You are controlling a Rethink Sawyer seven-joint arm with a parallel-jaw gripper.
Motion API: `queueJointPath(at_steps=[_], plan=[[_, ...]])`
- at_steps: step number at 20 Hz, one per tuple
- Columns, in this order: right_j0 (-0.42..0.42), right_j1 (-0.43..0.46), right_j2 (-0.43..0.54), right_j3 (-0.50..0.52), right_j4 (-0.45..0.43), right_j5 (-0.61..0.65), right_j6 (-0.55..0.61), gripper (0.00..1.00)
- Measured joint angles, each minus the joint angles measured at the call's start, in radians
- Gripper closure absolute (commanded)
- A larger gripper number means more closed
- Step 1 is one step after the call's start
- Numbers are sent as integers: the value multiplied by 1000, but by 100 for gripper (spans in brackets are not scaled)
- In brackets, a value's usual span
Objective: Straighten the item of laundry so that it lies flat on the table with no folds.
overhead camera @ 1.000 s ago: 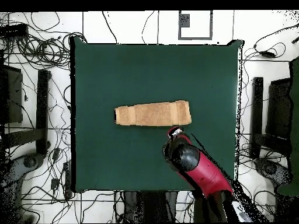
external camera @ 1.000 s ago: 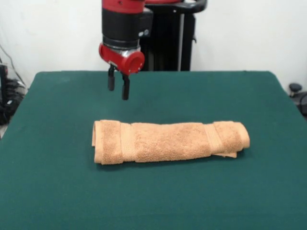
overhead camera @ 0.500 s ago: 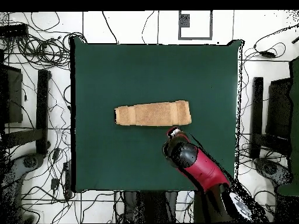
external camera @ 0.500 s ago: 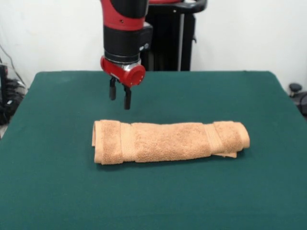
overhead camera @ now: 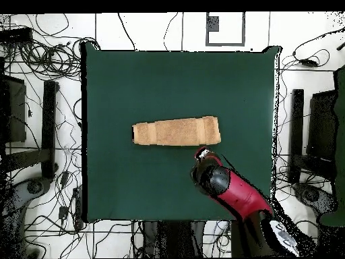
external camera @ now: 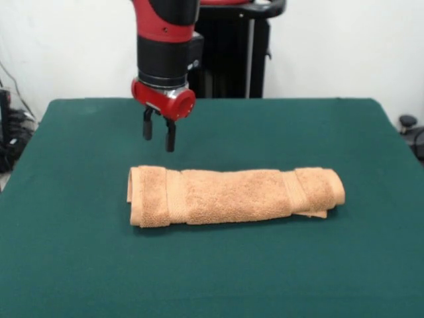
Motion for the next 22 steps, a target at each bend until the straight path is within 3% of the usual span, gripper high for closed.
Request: queueJointPath(at_steps=[4, 13, 22], plan=[[-103, -19, 80, -39, -186, 57, 0, 0], [-219, -38, 231, -118, -480, 170, -3, 0], [-235, -32, 318, -178, -624, 212, -3, 0]])
